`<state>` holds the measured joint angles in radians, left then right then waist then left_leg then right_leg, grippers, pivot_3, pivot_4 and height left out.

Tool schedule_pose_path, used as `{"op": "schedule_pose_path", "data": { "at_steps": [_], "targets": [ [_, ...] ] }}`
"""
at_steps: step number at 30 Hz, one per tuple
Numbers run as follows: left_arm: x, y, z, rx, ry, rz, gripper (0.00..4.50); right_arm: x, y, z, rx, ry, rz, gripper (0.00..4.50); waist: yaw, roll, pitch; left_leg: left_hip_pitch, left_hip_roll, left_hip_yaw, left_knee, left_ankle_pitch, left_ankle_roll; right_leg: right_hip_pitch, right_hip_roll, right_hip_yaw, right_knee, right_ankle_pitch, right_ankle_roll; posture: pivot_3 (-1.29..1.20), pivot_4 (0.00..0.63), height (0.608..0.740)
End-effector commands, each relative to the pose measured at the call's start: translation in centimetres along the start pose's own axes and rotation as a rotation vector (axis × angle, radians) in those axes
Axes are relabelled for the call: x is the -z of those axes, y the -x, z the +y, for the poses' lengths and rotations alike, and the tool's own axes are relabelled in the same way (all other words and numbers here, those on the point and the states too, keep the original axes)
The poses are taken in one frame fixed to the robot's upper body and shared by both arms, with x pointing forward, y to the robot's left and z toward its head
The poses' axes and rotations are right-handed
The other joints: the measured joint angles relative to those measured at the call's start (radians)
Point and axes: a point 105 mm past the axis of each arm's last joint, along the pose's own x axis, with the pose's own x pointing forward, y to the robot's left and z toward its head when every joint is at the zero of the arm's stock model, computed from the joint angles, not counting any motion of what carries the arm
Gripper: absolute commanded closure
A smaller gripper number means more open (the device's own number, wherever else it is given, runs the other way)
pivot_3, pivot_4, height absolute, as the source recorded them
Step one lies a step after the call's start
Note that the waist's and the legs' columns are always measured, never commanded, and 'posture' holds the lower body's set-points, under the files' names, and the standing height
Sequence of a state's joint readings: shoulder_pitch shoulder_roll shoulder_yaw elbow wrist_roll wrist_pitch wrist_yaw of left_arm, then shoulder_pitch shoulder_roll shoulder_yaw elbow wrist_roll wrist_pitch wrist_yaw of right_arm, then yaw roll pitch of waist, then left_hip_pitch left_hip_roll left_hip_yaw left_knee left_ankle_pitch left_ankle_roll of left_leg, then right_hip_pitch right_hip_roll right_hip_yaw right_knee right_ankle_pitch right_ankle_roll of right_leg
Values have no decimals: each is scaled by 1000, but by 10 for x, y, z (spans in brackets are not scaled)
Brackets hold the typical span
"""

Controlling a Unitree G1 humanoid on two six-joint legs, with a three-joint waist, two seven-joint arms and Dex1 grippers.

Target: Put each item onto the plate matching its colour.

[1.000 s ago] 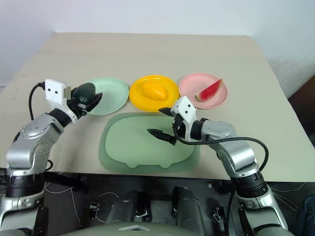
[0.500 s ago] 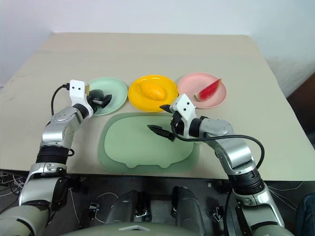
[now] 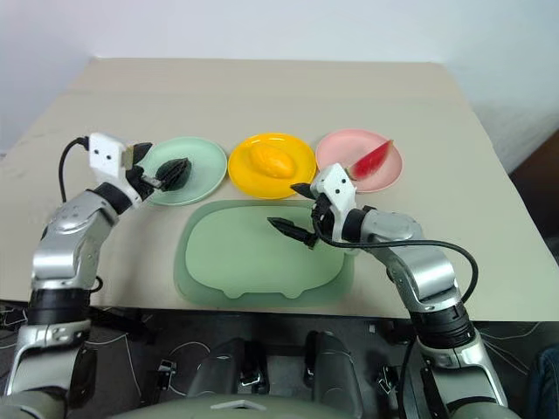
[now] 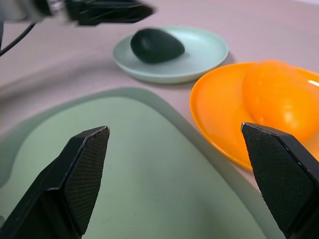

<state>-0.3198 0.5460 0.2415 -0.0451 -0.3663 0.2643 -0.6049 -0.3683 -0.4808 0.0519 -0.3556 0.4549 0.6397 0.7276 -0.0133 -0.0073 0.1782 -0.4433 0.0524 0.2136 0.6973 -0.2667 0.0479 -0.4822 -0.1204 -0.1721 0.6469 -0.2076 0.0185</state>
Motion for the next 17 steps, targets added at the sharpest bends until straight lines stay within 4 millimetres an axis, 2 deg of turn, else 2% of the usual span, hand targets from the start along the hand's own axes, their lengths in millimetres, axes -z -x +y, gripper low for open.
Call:
{"op": "schedule_pose_path", "data": {
  "at_steps": [1, 3, 8, 12, 17],
  "targets": [
    [-19, 23, -7, 107, -17, -79, 6, -18, 11, 3, 6, 14, -75, 0, 2, 0, 0, 0, 0, 0, 0, 0, 0, 0, 0, 0, 0, -1, -1, 0, 150, 696],
    [-16, 33, -10, 140, -23, -69, 6, -20, 14, 4, 8, 3, -90, 0, 2, 0, 0, 0, 0, 0, 0, 0, 0, 0, 0, 0, -1, -2, -1, 0, 150, 696],
    [-10, 62, -34, 297, 45, -117, 6, -11, 26, 7, 10, 22, -94, 0, 2, 1, 0, 0, 0, 0, -1, -1, 2, 1, 0, 0, -3, -3, 0, 0, 150, 696],
    [5, 66, -39, 326, 47, -77, 6, -5, 33, 7, 14, 20, -74, 0, 2, 1, 0, 0, 0, 0, -1, -2, 2, 1, 0, 0, -5, -4, 0, 0, 150, 696],
    [0, 62, -43, 335, 50, -119, 6, -6, 37, 0, 49, 25, -80, 0, 1, 1, 0, 0, 0, 0, -5, -5, 7, 3, 1, 0, -14, -2, -1, 0, 150, 696]
  ]
}}
